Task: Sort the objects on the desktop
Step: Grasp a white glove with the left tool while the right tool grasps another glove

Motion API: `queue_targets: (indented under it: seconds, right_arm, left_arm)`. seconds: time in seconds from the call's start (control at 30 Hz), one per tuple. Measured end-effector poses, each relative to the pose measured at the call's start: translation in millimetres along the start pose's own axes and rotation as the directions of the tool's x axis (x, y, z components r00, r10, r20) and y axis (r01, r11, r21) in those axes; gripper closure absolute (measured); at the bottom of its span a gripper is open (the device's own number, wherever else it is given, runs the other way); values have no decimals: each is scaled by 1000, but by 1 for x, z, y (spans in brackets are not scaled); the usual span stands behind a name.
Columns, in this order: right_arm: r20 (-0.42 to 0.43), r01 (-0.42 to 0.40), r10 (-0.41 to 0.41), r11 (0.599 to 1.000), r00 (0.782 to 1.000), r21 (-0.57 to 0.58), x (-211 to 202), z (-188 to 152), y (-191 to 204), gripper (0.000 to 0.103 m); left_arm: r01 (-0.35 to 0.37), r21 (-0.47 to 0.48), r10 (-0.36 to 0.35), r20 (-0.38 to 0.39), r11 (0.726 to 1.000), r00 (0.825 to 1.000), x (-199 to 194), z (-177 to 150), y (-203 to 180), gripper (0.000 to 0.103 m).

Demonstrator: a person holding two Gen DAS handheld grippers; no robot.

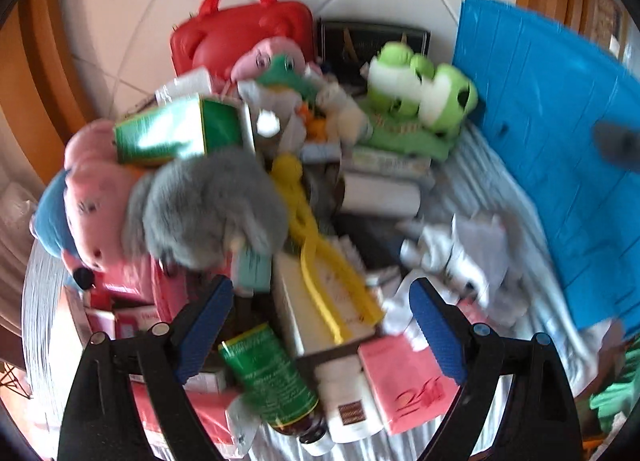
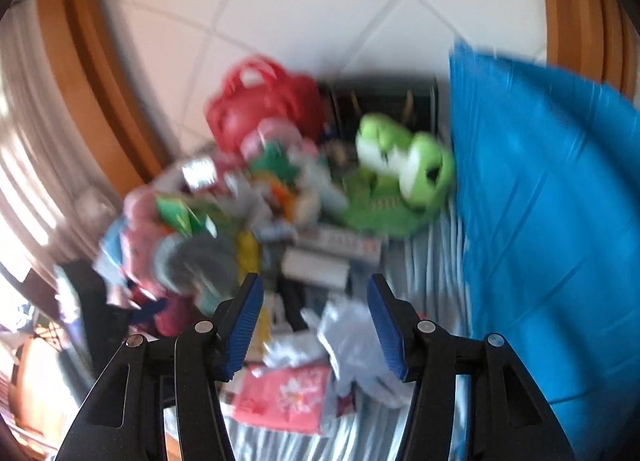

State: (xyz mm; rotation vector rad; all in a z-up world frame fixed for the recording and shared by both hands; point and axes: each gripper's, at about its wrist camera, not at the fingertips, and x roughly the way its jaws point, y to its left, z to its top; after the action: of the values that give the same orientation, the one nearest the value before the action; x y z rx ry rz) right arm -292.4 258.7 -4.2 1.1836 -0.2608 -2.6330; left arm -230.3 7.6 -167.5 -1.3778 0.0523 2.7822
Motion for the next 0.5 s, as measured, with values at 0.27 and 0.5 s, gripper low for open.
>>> queue_targets:
  seconds: [0.27, 0.5]
  right_arm:
    - [-193, 110, -85, 986, 978, 127, 73, -77, -46, 53]
    - [-223, 161, -108, 959, 969, 233, 85, -94, -68, 49]
  left_arm:
    - [102, 121, -97, -52, 987, 994, 30, -9, -33, 13]
    - [197, 297, -154, -161, 934, 975, 81, -4, -84, 32]
